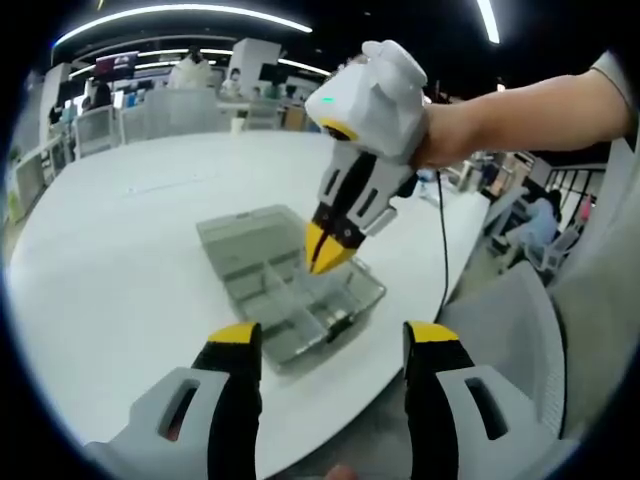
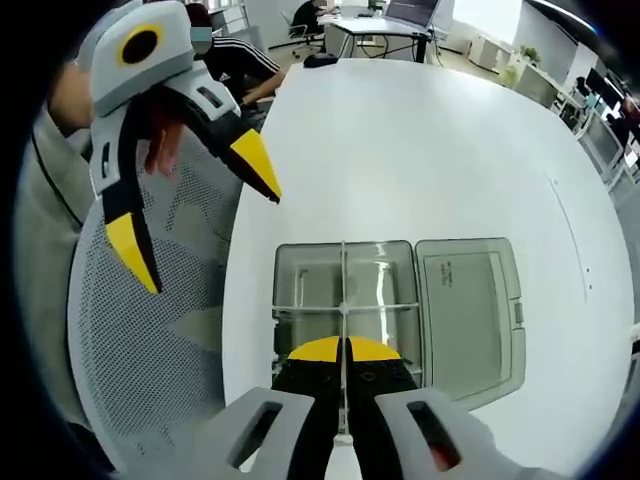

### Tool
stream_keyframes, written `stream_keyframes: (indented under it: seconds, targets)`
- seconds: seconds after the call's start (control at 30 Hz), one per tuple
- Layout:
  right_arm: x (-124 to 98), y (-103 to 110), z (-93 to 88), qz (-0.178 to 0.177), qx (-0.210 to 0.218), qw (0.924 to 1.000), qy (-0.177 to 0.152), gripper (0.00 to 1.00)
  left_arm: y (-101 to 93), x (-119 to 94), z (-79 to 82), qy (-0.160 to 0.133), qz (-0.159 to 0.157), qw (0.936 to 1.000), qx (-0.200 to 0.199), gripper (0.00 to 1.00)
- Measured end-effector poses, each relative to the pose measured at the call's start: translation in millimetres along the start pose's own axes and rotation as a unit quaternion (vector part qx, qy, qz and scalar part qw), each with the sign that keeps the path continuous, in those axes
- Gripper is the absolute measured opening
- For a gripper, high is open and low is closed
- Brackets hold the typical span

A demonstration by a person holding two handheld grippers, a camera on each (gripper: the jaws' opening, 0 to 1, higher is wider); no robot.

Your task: Insert the divider into the dual guide fixture by aligning both edges with the guide slots and pushing it downward to the bottom, including one-sided entry, uneven engagement, binding, and posture correction.

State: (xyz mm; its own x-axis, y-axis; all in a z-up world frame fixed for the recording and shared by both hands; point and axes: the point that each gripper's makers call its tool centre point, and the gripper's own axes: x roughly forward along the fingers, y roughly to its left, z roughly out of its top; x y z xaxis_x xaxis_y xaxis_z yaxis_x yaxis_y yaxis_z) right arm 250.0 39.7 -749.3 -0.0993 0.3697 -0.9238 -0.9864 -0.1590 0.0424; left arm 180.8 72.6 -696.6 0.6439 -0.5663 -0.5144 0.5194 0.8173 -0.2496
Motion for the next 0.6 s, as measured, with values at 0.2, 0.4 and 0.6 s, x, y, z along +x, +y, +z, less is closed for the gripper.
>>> stream_keyframes:
  seconds: [0.2,0.4,0.6]
  targets:
    - [2.2,-1.1,-1.0,0.0,0.0,1.0,0.0,0.0,0.2,0.2,0.7,0.0,0.0,1.0,0.0,0.55]
    - [3.8,-1.6,-2.2,0.0,-0.002,1.0,0.0,0.0,-0.9,-0.2,1.8,0.002,0.0,1.0,0.001,0.55]
    - [5.2,-0.8,-2.6,0.0,-0.004,1.0,0.002,0.0,-0.1,-0.3,2.1,0.003,0.001,1.0,0.001,0.55]
